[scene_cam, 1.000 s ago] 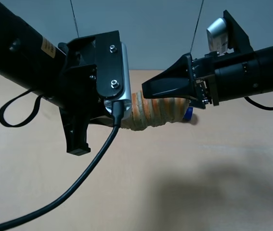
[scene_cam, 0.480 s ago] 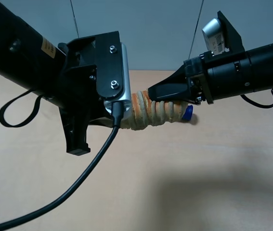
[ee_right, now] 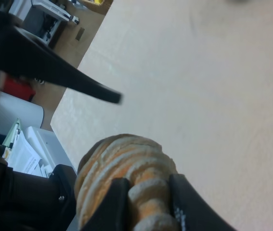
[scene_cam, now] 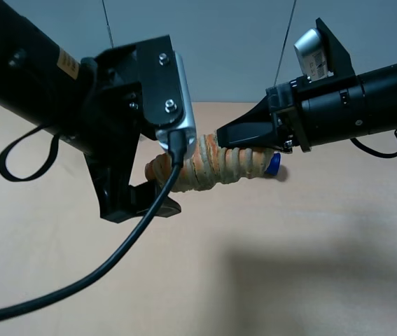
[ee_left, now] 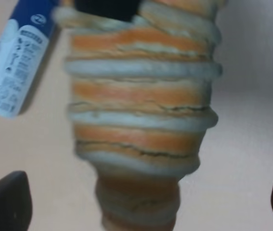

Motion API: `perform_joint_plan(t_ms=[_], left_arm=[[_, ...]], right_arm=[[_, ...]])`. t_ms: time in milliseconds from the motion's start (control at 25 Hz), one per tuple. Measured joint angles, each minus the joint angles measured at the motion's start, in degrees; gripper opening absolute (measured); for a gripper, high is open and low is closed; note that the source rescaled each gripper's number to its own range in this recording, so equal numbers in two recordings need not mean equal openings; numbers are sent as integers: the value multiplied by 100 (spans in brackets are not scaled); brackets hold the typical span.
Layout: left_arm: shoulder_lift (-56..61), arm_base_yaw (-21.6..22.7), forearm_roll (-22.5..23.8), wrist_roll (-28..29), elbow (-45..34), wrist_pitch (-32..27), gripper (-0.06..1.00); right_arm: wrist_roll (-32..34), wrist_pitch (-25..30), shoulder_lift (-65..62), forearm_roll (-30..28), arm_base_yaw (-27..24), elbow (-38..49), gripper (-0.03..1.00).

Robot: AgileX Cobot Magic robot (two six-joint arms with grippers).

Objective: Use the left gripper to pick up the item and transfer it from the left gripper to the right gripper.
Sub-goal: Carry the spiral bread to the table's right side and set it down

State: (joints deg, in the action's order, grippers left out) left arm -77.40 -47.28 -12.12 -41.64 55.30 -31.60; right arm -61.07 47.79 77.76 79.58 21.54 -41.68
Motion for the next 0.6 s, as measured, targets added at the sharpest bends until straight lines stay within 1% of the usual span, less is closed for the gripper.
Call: perform_joint_plan(t_ms=[80,240,400,480,600], left_arm=[[204,6,158,336,134,-201,100],[805,6,638,1073,243,-734,100],[1468,6,1143,1938,257,-1661,100],[1815,6,1212,2291,250,-2207,100],[2454,6,1212,2693,79,-2783,100]], right_arm=[[24,0,0,-42,0,0,3],[41,0,0,-76,0,0,3],[78,0,0,-118,0,0,3],[120,0,0,-134,0,0,3],[168,0,0,-149,0,0,2]])
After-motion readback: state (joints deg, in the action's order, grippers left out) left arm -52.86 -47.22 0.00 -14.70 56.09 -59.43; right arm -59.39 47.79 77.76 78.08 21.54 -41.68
